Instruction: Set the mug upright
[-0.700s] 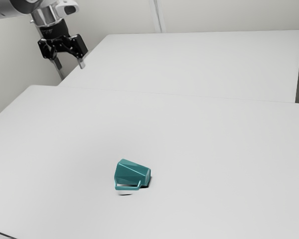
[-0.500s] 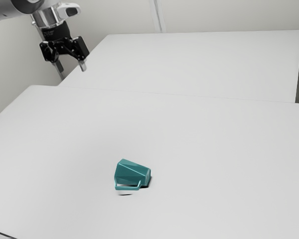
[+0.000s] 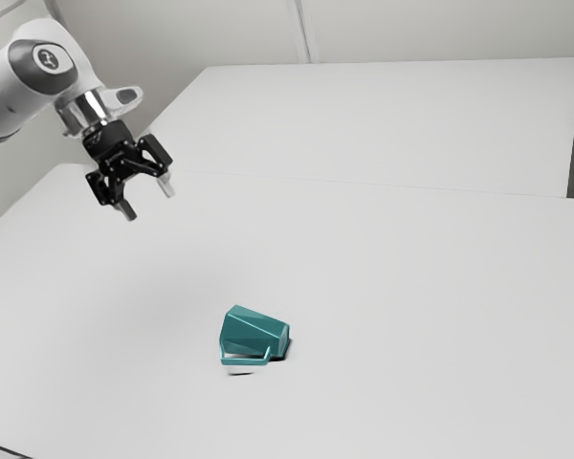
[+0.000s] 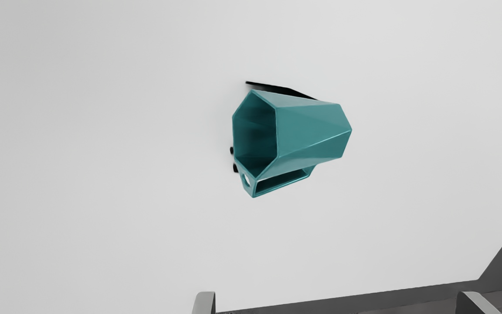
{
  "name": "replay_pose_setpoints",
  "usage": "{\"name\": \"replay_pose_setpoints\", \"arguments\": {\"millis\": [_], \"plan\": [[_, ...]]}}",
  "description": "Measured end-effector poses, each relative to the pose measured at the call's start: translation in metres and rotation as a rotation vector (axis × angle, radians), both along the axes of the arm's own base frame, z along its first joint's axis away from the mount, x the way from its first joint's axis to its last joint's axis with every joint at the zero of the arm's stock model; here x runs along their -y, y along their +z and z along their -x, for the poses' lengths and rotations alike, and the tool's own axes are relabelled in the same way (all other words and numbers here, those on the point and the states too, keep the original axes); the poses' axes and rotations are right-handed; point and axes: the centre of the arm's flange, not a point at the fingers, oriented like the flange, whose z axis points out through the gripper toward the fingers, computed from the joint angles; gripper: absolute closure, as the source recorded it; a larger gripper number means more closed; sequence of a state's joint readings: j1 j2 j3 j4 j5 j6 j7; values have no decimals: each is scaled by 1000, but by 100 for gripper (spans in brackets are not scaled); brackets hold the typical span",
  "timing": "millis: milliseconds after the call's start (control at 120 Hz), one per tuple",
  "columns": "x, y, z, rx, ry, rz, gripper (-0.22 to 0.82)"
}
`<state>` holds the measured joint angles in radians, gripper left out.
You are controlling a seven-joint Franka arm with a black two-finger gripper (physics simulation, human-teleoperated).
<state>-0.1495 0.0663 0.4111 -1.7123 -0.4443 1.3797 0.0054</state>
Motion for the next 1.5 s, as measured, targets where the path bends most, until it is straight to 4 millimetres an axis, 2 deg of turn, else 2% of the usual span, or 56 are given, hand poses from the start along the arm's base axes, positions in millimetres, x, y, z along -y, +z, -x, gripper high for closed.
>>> {"name": "replay_pose_setpoints", "arguments": {"millis": [325, 600, 792, 1125, 1308, 1500], "plan": [[3, -74, 30, -82, 113, 186, 0], [-7, -122, 43, -87, 190, 253, 0], [-3, -154, 54, -76, 215, 305, 0], [5, -193, 64, 5, 211, 371, 0], [5, -204, 67, 53, 198, 390, 0], [11, -213, 61, 109, 183, 402, 0]]}}
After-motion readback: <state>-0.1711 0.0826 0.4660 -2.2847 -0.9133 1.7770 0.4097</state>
